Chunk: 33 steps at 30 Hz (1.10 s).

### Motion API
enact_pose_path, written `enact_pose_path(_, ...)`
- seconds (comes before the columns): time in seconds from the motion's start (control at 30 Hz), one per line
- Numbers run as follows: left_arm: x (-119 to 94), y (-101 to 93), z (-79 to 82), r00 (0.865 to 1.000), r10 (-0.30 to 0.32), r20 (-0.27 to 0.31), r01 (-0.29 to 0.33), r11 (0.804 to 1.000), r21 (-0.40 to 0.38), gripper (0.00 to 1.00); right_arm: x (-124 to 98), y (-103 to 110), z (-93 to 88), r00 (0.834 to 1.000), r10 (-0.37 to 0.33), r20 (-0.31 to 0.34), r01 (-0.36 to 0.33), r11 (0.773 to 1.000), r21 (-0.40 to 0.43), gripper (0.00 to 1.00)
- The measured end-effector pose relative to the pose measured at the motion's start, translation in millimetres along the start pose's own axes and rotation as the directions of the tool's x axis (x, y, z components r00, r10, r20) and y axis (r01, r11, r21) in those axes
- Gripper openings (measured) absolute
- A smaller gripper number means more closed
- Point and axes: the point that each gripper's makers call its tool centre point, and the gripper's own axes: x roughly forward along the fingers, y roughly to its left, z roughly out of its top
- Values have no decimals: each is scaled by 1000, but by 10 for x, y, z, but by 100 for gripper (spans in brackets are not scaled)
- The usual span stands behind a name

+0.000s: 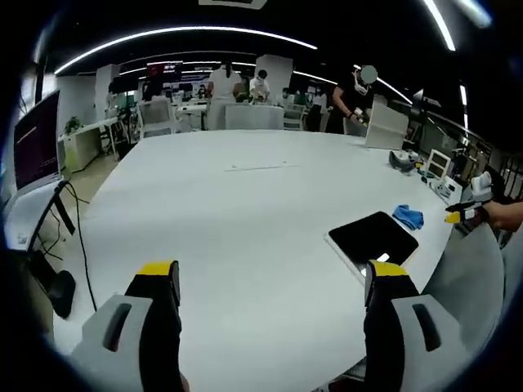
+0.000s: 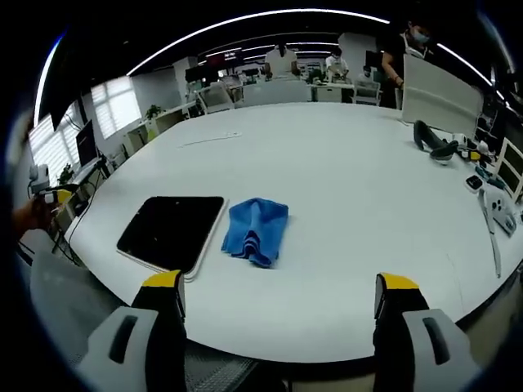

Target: Wipe the mirror surface with the cleaning cloth until all visible marks leave the cleaned area.

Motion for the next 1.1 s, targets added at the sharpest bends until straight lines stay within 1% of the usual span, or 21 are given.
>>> enact_pose_path(0.17,-2,-20,24,1000,-11,5,11,1000,-11,99,-38,17,53,1000,0,13,0,1000,2,95)
enact_pose_path(0.3,2,-9,2,1000,-14,-10,13,1000,-2,99,-77,23,133,999,-3,33,3,1000,7,95)
enact_pose_path(0.47,-16,-31,-4,1000,-24,-15,24,1000,-5,99,-78,39,193,1000,-3,30,3,1000,13,94)
enact_pose_path(0.5,-18,-23,-6,1000,-23,-9,23,1000,0,99,-86,42,251,999,-11,48,10,1000,14,93)
enact_pose_path(0.6,-38,-1,-1,1000,-18,3,18,1000,-9,99,-74,74,324,999,-9,53,8,1000,19,93)
enact_pose_path(0.73,-64,32,-28,1000,-10,-9,10,1000,0,99,-22,144,437,998,-7,55,6,1000,17,92)
enact_pose_path(0.87,-69,116,-113,1000,6,-21,-6,1000,-18,99,35,217,548,998,5,57,-6,1000,16,91)
enact_pose_path(0.97,-76,123,-135,1000,17,-21,-18,1000,-17,99,56,274,649,998,17,64,-18,1000,4,89)
enact_pose_path(1.03,-72,116,-152,1000,16,-22,-17,999,-32,99,72,284,704,998,19,65,-19,1000,0,88)
enact_pose_path(1.1,-76,94,-151,1000,12,-23,-12,1000,-25,99,102,283,761,997,23,68,-24,1000,4,88)
